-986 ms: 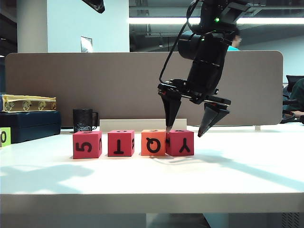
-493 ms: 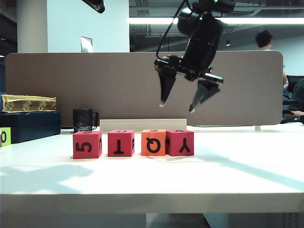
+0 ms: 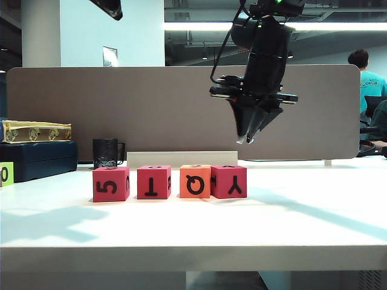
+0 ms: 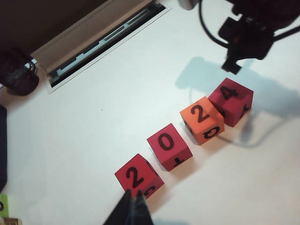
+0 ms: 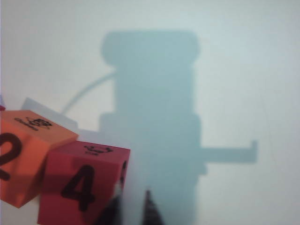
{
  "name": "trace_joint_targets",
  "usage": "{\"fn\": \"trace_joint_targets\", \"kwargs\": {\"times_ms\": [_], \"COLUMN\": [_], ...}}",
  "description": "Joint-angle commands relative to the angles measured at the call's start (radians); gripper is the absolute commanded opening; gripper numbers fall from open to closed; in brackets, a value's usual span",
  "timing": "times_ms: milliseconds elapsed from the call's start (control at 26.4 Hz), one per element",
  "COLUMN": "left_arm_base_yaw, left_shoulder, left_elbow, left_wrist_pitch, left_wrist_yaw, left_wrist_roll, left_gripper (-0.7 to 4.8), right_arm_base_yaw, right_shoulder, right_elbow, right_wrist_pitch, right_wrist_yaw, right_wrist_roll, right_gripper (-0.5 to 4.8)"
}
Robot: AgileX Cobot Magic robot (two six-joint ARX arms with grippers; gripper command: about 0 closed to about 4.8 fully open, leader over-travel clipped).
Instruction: Select the appropriate blocks from the scattered letter blocks on the table and arrange them in a row to spell out "2024".
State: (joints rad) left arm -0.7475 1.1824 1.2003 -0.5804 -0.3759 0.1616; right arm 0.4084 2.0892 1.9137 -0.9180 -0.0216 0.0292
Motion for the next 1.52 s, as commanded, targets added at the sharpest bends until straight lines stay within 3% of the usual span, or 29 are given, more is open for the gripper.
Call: {"fn": "trace_joint_targets", "kwargs": {"times_ms": [38,114,379,531,872,1175,1365,1516], "left_arm_base_yaw": [0.057,0.141,0.322,0.412,0.418,0.418,0.418,0.418], "left_shoulder": [-0.003,-0.003,0.012,0.041,0.048,0.049,0.049,0.048], "left_elbow": [0.006,0.006,0.004,0.003,0.003,0.003,0.003,0.003], "left_wrist_pitch": [0.010,0.010,0.012,-0.001,-0.002,-0.010,-0.016,-0.012], "left_wrist_yaw": [0.060,0.135,0.184,0.278,0.288,0.287,0.287,0.287], "left_wrist_roll": [-0.061,-0.100,-0.110,-0.118,-0.117,-0.112,-0.109,-0.106], "left_gripper": [-0.06,-0.06,-0.06,-0.06,-0.06,-0.06,-0.06,-0.06], "right_arm_base_yaw": [-0.019,-0.028,-0.037,-0.035,-0.001,0.049,0.054,0.053], "right_shoulder": [0.007,0.021,0.047,0.082,0.119,0.127,0.132,0.125], "right_elbow": [0.002,0.001,-0.053,-0.054,-0.054,-0.053,-0.053,-0.048], "right_wrist_pitch": [-0.008,-0.030,-0.020,-0.017,0.016,0.105,0.109,0.123], "right_wrist_yaw": [0.000,0.001,-0.010,-0.092,-0.181,-0.193,-0.183,-0.090], "right_wrist_roll": [-0.008,-0.014,-0.014,-0.005,-0.002,0.027,0.027,0.026], "right_gripper": [0.20,-0.02,-0.01,-0.01,-0.01,-0.01,-0.01,-0.01]}}
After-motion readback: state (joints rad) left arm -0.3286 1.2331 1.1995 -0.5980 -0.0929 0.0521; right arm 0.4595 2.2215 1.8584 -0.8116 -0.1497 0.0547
